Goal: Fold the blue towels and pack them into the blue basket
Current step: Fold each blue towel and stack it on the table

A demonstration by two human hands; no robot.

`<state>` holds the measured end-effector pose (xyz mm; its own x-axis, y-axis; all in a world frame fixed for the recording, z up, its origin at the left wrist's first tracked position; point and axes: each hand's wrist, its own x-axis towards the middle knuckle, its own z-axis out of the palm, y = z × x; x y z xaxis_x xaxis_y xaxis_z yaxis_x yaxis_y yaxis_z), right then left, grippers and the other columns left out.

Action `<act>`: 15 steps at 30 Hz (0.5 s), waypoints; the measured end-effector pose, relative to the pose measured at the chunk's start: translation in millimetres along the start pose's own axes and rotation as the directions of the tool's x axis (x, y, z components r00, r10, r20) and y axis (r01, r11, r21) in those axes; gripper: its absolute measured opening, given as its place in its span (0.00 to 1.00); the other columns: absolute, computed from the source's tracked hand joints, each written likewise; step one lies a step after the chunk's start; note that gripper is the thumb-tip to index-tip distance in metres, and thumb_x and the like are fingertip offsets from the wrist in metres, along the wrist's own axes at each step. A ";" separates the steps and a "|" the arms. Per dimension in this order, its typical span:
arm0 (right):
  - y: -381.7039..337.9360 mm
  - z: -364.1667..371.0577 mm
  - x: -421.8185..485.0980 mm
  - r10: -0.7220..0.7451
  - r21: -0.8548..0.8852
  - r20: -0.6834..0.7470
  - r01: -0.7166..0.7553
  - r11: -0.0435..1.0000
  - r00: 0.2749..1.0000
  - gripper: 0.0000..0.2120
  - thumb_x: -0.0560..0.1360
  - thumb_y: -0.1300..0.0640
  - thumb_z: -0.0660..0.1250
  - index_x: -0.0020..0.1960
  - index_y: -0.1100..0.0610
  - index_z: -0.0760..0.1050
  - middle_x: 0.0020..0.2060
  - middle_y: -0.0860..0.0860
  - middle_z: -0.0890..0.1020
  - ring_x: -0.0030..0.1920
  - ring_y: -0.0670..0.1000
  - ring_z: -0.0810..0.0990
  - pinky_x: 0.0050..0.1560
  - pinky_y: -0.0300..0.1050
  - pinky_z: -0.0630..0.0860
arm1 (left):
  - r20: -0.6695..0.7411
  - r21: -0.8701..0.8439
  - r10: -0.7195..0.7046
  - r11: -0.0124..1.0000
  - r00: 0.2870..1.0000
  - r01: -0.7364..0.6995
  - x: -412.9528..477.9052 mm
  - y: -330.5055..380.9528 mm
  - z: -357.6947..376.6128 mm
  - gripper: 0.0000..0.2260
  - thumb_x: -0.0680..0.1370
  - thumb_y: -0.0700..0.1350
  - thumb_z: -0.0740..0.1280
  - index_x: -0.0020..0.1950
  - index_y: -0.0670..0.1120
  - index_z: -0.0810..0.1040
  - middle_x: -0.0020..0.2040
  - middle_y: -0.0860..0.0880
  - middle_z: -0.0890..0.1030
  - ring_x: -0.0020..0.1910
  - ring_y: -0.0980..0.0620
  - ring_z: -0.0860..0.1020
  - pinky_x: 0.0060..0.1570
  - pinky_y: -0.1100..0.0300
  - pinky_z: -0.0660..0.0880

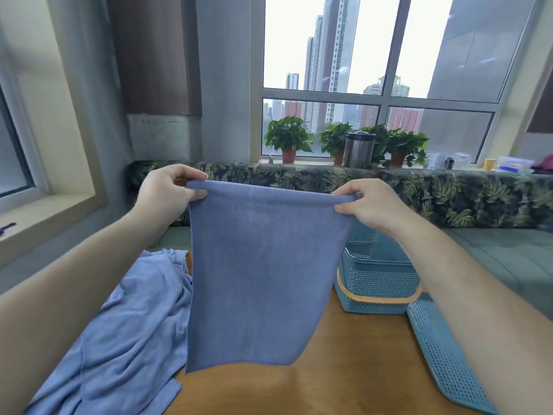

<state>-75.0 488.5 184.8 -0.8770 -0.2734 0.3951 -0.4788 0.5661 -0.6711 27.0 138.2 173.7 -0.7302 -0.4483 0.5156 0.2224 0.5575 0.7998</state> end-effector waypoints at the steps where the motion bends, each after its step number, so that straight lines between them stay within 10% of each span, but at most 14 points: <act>1: 0.9 -2.4 -0.8 -0.015 -0.038 0.013 0.015 0.999 1.000 0.08 0.73 0.63 0.74 0.44 0.50 0.84 0.40 0.46 0.83 0.41 0.45 0.78 0.40 0.40 0.73 | 0.000 0.066 0.047 0.997 0.999 -0.047 -1.0 -1.1 -0.4 0.10 0.72 0.38 0.77 0.49 0.51 0.85 0.44 0.56 0.84 0.36 0.64 0.77 0.38 0.73 0.72; 15: 29.8 24.0 67.7 0.169 0.150 -0.040 -0.161 0.975 0.985 0.06 0.81 0.55 0.68 0.48 0.58 0.78 0.38 0.53 0.82 0.31 0.49 0.84 0.29 0.41 0.75 | 0.113 0.383 0.033 0.921 0.993 -0.074 79.1 -43.3 44.2 0.05 0.81 0.42 0.66 0.45 0.48 0.77 0.40 0.49 0.80 0.43 0.44 0.79 0.41 0.54 0.72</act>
<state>-149.6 468.2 176.5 -0.9430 -0.1424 0.3007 -0.3315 0.4796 -0.8125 -68.9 109.6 166.2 -0.7905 -0.3478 0.5041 0.0116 0.8144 0.5801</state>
